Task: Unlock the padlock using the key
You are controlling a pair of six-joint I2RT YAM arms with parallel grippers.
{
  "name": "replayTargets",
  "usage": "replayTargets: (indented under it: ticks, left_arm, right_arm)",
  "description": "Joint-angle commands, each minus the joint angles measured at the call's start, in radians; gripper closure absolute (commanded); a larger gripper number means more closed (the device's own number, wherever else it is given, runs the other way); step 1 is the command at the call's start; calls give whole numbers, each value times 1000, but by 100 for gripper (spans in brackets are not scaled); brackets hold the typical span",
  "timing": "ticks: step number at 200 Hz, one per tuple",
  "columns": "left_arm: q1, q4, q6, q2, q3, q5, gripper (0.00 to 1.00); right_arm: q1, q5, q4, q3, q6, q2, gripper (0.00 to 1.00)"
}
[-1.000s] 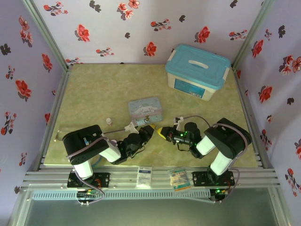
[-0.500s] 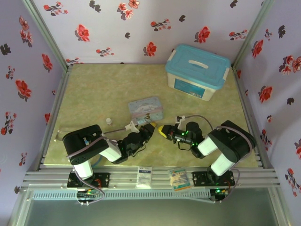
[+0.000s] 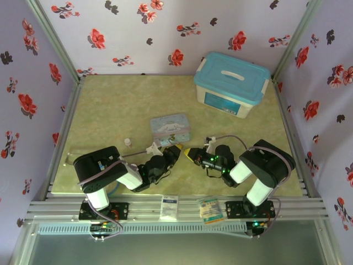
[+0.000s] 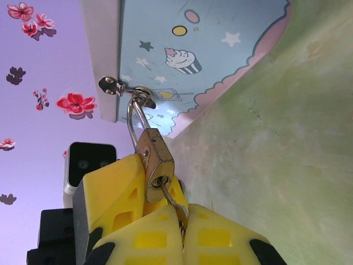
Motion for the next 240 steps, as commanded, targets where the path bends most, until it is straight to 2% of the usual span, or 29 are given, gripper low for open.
replayTargets:
  ticks: [1,70,134,145,169,198,240]
  left_arm:
    - [-41,91,-8,10,42,125,100]
    - [-45,91,-14,29,57,129,100]
    - [-45,90,-23,49,81,147,100]
    - [-47,92,-22,56,91,148,100]
    - [-51,91,-24,64,102,153,100]
    - [-55,91,-25,70,108,159,100]
    - [-57,91,-23,69,94,153,100]
  right_arm:
    - [12,32,49,18,-46,12,100]
    - [47,79,-8,23,-96,-8,100]
    - [58,121,-225,26,-164,-148,100]
    - [57,108,-189,31,-139,-136,100]
    - [53,70,6,28,-77,-59,100]
    - [24,25,57,45,-44,11,100]
    - [-13,-23,56,31,22,-19,100]
